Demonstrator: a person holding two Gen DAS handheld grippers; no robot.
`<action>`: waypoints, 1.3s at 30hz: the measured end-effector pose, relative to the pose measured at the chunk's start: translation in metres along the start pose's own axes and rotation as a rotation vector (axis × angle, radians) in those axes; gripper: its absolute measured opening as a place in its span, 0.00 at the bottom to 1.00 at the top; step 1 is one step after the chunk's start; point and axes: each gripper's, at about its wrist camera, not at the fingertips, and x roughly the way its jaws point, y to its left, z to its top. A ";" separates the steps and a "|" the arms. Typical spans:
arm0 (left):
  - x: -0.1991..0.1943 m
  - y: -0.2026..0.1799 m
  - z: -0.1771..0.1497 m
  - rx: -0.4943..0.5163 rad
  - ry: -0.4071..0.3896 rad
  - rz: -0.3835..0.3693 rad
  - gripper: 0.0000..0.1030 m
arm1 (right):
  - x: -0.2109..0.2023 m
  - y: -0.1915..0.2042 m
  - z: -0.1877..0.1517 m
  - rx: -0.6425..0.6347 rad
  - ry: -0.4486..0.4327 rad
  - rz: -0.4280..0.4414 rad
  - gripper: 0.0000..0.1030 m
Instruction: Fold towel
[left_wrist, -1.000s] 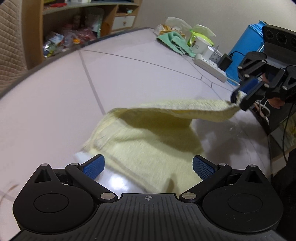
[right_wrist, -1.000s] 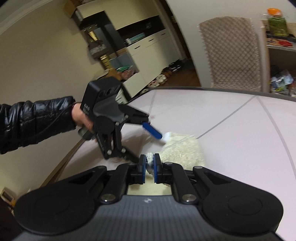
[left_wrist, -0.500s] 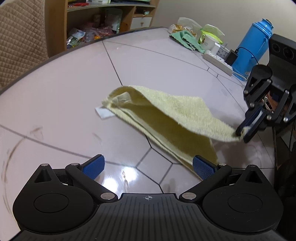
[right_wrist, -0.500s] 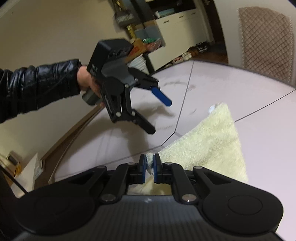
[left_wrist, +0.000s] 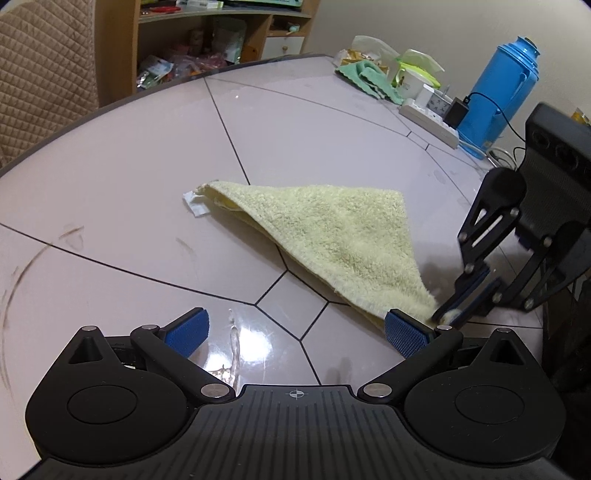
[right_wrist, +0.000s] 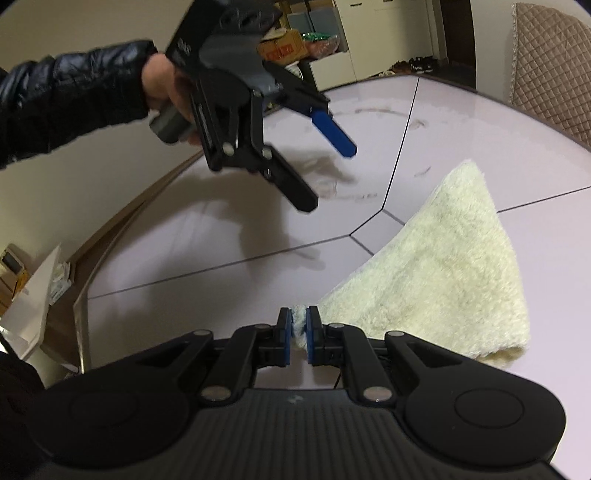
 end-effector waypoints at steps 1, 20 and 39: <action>-0.001 -0.001 0.000 0.001 -0.002 -0.001 1.00 | 0.003 0.000 0.000 -0.002 0.004 -0.003 0.09; -0.007 -0.036 -0.013 -0.183 -0.080 0.100 1.00 | -0.002 0.015 -0.012 0.042 -0.013 -0.033 0.72; -0.029 -0.105 -0.074 -0.546 -0.132 0.403 1.00 | -0.016 0.031 -0.013 -0.118 -0.040 -0.332 0.76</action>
